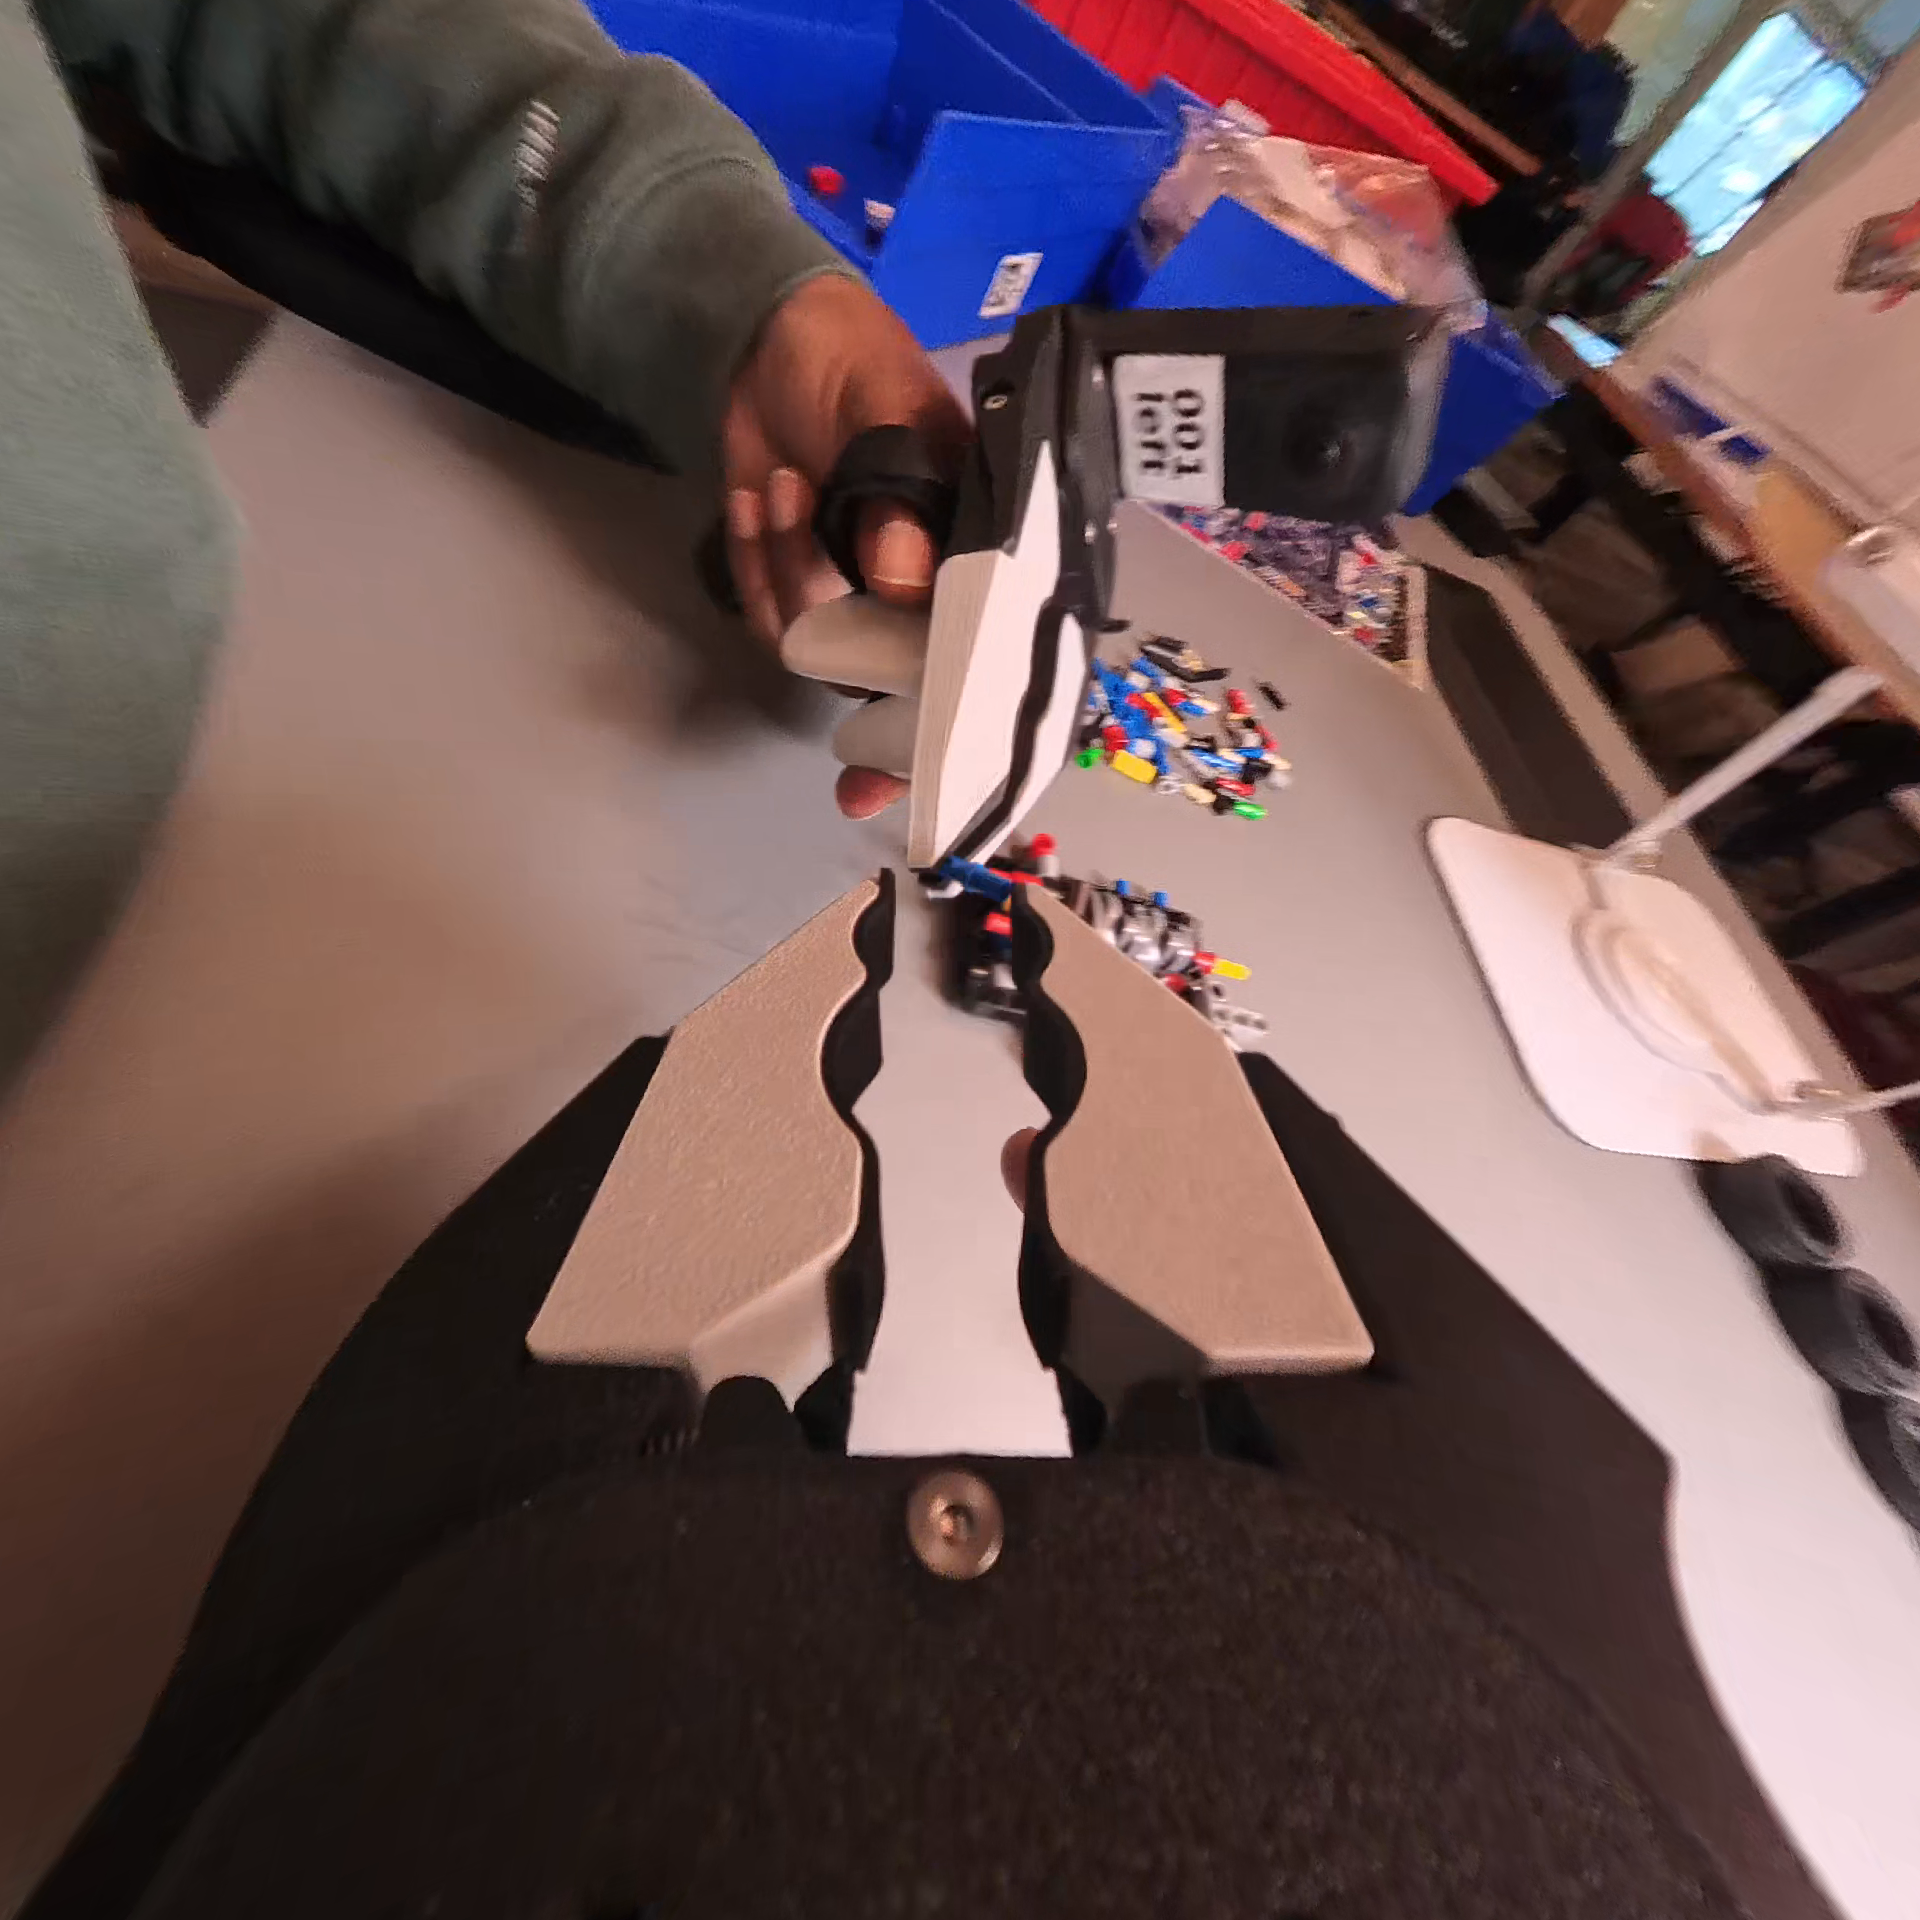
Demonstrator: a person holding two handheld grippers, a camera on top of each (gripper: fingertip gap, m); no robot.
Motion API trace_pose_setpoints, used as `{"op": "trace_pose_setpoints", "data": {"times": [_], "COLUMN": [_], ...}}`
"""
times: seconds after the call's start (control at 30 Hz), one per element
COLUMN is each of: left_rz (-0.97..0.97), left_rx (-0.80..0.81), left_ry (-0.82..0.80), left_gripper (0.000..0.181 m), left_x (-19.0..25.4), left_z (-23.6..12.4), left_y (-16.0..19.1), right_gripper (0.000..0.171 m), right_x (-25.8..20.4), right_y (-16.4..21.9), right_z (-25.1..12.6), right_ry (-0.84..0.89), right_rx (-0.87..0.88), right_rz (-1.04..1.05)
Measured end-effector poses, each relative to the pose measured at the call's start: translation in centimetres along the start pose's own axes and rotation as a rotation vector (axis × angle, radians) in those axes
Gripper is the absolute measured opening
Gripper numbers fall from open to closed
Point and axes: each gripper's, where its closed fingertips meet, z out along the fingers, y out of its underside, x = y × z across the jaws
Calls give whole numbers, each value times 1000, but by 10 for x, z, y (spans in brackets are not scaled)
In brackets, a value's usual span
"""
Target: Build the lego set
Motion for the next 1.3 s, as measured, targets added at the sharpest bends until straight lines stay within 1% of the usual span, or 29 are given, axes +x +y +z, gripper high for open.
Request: {"op": "trace_pose_setpoints", "data": {"times": [0.07,0.17,0.23,0.33,0.37,0.53,0.73,0.87,1.03,1.07,1.13,1.17,1.23,1.3], "left_rz": [25,51,69,81,80,80,76,72,140,162,248,316,474,581], "left_rx": [-86,-173,-230,-264,-270,-290,-299,-248,-175,-153,-85,-55,-33,-97], "left_ry": [10,32,39,46,50,46,47,30,-14,-19,-90,-174,-386,-553], "left_gripper": [3,3,3,3,3,2,2,3,4,7,24,32,54,76], "left_x": [2,5,7,9,9,8,7,3,2,3,-1,-9,-32,-56], "left_z": [2,5,8,10,9,8,7,4,-4,-8,-23,-34,-61,-80], "left_y": [10,20,29,36,37,41,43,34,17,12,-6,-16,-34,-39], "right_gripper": [24,29,24,7,6,9,5,3,3,3,3,3,3,2], "right_x": [-3,-16,-26,-35,-37,-41,-43,-36,-21,-18,-7,1,17,32], "right_y": [-1,2,3,3,3,2,4,6,5,4,8,11,19,27], "right_z": [-2,-1,2,4,4,6,7,8,7,6,4,3,-3,-10], "right_ry": [-43,-145,-193,-233,-244,-270,-273,-248,-196,-186,-135,-99,-36,22], "right_rx": [33,32,40,48,53,60,58,66,96,105,91,77,49,24], "right_rz": [35,70,84,87,92,106,102,132,187,202,220,223,238,262]}}
